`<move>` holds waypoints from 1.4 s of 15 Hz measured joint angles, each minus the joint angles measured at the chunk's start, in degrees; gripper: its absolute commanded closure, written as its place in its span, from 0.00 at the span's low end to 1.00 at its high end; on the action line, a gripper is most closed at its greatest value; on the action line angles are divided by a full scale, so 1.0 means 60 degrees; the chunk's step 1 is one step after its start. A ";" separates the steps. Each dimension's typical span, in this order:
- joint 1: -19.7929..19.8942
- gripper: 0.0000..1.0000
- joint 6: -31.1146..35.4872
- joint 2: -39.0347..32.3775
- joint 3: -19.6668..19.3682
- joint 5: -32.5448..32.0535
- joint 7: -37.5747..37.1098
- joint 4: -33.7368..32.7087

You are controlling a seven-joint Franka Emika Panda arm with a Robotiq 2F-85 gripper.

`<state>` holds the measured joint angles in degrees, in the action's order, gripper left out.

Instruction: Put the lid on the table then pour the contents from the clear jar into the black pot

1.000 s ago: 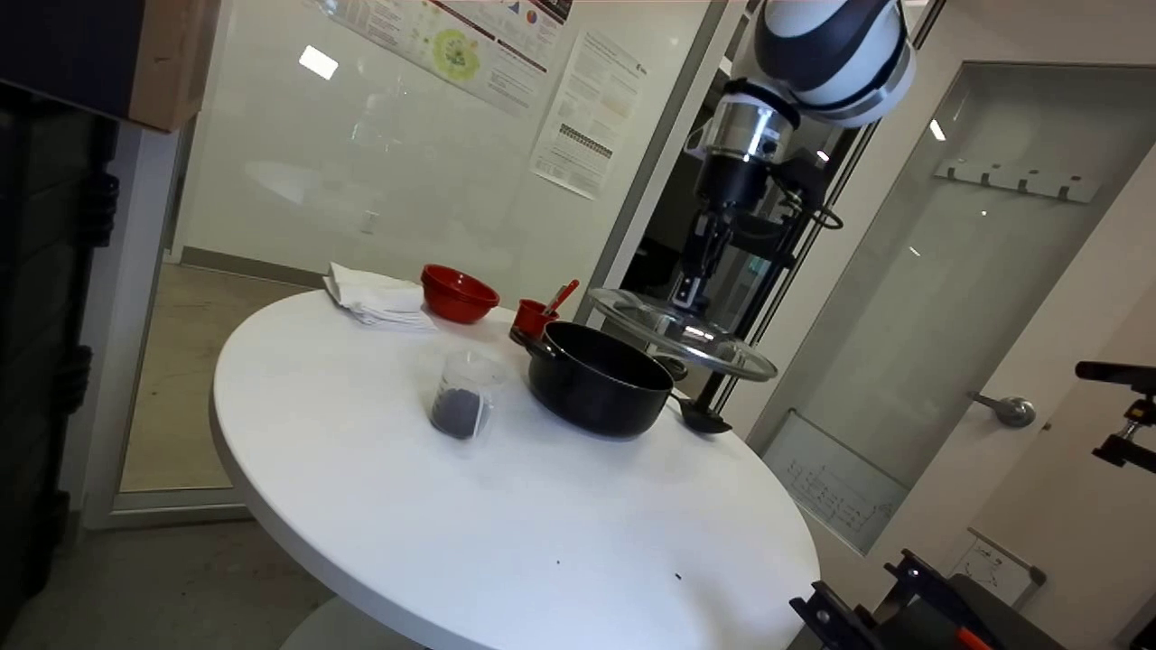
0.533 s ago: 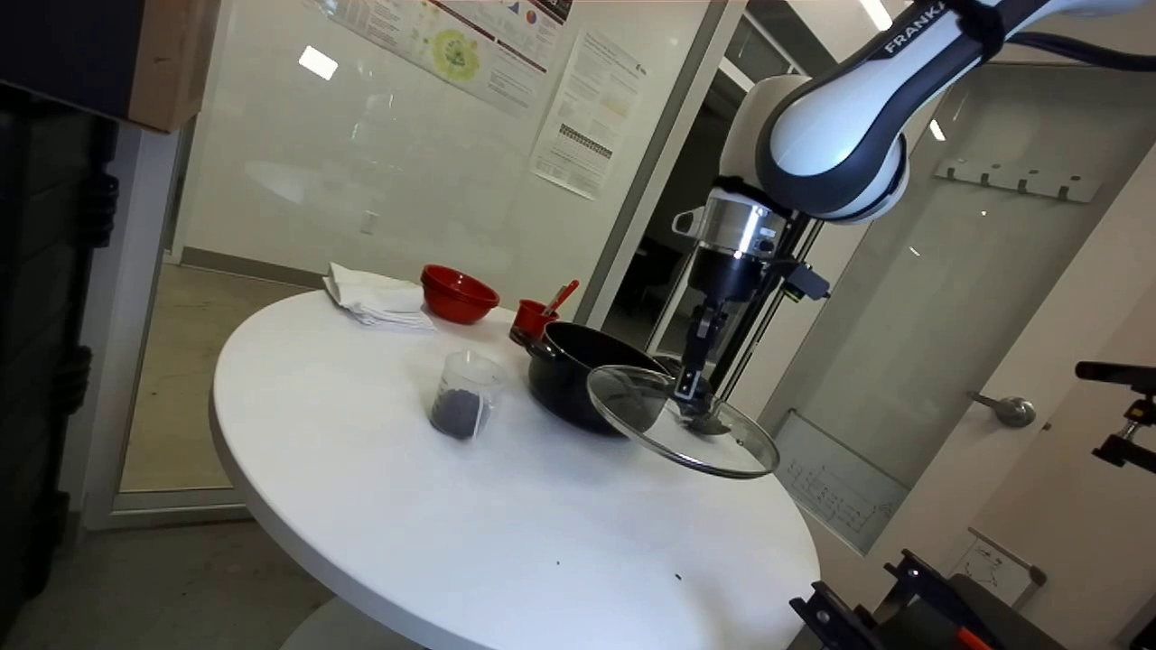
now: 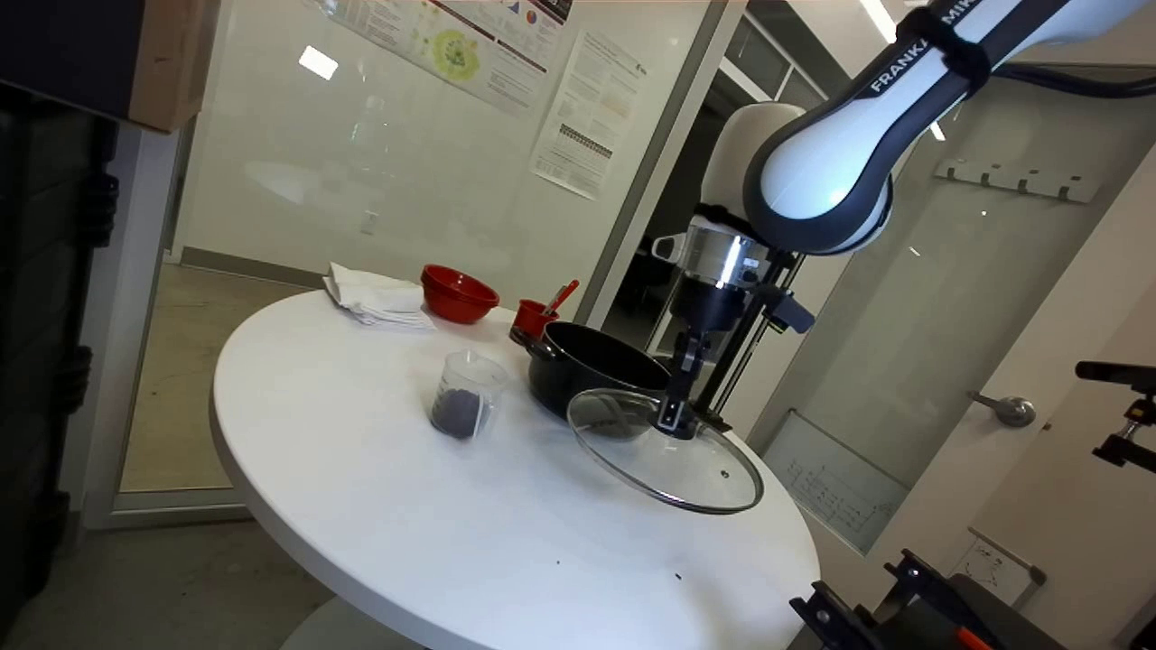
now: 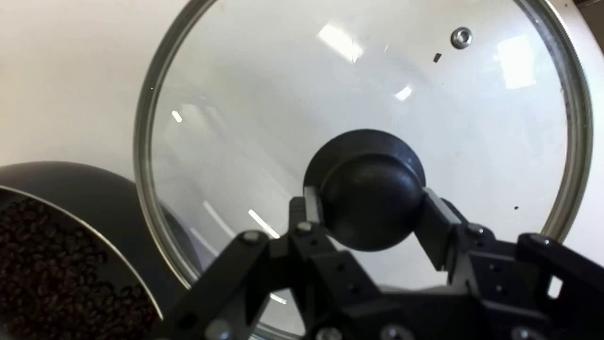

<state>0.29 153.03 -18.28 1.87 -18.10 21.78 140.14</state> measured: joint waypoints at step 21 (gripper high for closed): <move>-0.0607 0.17 0.0870 -0.2533 -0.0472 -0.1367 -0.0253 -0.1052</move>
<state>-3.35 158.25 -33.48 -0.96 -26.30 20.26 133.82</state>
